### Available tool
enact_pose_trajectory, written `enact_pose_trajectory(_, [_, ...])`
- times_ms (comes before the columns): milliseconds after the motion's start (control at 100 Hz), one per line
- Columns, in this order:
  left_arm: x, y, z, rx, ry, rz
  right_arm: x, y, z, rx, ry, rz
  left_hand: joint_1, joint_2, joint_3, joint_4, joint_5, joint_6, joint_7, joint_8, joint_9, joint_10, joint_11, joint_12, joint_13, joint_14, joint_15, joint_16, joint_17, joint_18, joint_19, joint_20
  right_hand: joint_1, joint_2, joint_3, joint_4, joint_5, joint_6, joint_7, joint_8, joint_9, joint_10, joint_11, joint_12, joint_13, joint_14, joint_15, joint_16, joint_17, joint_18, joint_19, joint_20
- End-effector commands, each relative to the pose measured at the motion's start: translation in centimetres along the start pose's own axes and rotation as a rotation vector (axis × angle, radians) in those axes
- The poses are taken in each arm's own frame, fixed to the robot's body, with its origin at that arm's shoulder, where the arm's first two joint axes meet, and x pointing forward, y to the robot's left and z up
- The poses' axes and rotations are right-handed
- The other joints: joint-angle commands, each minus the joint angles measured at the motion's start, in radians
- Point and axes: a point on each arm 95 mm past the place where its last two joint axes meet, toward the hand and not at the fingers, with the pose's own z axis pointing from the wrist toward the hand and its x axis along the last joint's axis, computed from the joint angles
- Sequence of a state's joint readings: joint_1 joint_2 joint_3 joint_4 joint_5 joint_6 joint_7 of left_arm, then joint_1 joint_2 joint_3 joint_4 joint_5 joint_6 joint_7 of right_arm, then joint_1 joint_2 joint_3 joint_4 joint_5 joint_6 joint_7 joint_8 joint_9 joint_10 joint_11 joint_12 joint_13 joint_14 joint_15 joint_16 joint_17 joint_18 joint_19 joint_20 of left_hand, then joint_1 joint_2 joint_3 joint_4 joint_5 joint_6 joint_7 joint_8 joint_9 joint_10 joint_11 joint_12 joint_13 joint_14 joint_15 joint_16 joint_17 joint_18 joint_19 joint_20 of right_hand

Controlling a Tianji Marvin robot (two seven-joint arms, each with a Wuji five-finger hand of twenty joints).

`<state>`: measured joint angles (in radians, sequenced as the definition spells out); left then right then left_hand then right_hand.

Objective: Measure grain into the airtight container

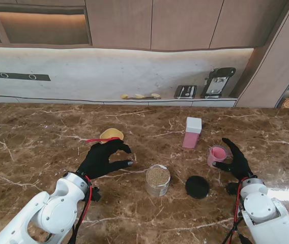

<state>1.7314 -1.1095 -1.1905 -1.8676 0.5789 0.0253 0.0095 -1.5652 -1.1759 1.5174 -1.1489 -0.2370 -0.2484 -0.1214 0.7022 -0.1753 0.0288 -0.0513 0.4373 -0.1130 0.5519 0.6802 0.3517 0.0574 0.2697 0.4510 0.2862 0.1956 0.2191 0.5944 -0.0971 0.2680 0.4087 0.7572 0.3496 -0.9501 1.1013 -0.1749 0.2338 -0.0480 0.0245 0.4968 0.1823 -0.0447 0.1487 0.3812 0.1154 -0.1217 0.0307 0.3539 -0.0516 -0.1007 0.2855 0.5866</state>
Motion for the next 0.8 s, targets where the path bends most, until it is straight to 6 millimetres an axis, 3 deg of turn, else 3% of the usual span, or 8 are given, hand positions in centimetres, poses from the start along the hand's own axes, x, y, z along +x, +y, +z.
enact_pose_trajectory(0, [0.0,0.3,-0.3,-0.002,0.002,0.001,0.6,1.0,-0.3,-0.014,0.028,-0.015,-0.014,0.022,-0.033,0.033,-0.040,0.001,-0.015,-0.006,-0.031,-0.007,-0.015,-0.009,-0.029,-0.043,-0.025,-0.002,-0.006,0.008,0.017,-0.002,-0.041,-0.026,0.023,-0.037,-0.025,-0.038,-0.026,-0.005,-0.034,-0.011,-0.028,-0.018,-0.031,-0.009,-0.022,-0.027,-0.012,-0.005,-0.015,0.013])
enact_pose_trajectory(210, [-0.1,0.3,-0.3,0.013,0.014,-0.001,3.9,4.0,-1.2,-0.059,0.154,-0.110,-0.010,0.014,-0.028,0.034,-0.055,0.011,-0.024,-0.015,-0.032,-0.006,-0.012,-0.008,-0.010,-0.045,-0.019,0.000,0.021,-0.020,0.069,0.012,-0.049,0.006,0.007,-0.033,-0.003,-0.036,-0.026,0.008,-0.020,-0.007,-0.028,-0.014,-0.028,-0.006,-0.020,-0.051,-0.002,0.006,-0.042,-0.015])
enact_pose_trajectory(350, [-0.1,0.6,-0.2,0.020,0.026,0.000,7.0,5.6,-1.7,-0.066,0.231,-0.189,-0.006,0.008,-0.027,0.032,-0.043,0.040,-0.124,-0.134,-0.029,-0.006,-0.003,-0.011,0.007,-0.052,-0.018,-0.005,0.042,-0.054,0.162,-0.037,-0.036,0.062,-0.040,-0.022,0.014,-0.002,-0.018,0.022,0.006,0.000,-0.022,-0.014,-0.032,0.001,0.008,-0.005,-0.009,0.014,-0.020,0.005])
enact_pose_trajectory(460, [-0.1,0.8,-0.2,0.021,0.034,-0.006,9.4,6.4,-1.5,-0.049,0.276,-0.278,0.001,0.001,-0.024,0.030,-0.031,0.058,-0.187,-0.249,-0.012,-0.005,0.000,-0.027,0.026,-0.053,-0.025,-0.033,0.069,-0.118,0.229,-0.123,-0.018,0.120,-0.085,-0.006,0.051,0.033,0.023,0.035,0.061,0.011,-0.006,-0.014,0.024,0.022,0.049,0.019,-0.029,0.036,0.075,0.100])
enact_pose_trajectory(610, [-0.1,0.9,-0.1,0.026,0.040,-0.014,12.0,6.8,-0.2,-0.037,0.293,-0.424,0.005,-0.012,-0.017,0.028,-0.007,0.098,-0.293,-0.405,0.029,-0.018,-0.021,-0.112,0.045,-0.085,-0.055,-0.136,0.083,-0.225,0.325,-0.343,-0.003,0.133,-0.087,0.001,0.080,0.056,0.051,0.040,0.092,0.023,0.006,-0.015,0.068,0.049,0.084,0.018,0.033,0.064,0.110,0.112])
enact_pose_trajectory(790, [-0.1,0.8,-0.1,0.027,0.037,-0.008,14.6,6.4,2.1,-0.021,0.278,-0.514,0.006,-0.032,-0.016,0.029,-0.048,0.120,-0.380,-0.485,0.032,-0.025,-0.049,-0.186,0.035,-0.131,-0.079,-0.200,0.077,-0.279,0.354,-0.368,0.008,0.143,-0.093,0.003,0.082,0.105,0.089,0.033,0.162,0.042,0.040,-0.025,0.212,0.112,0.163,-0.002,0.172,0.122,0.175,0.090])
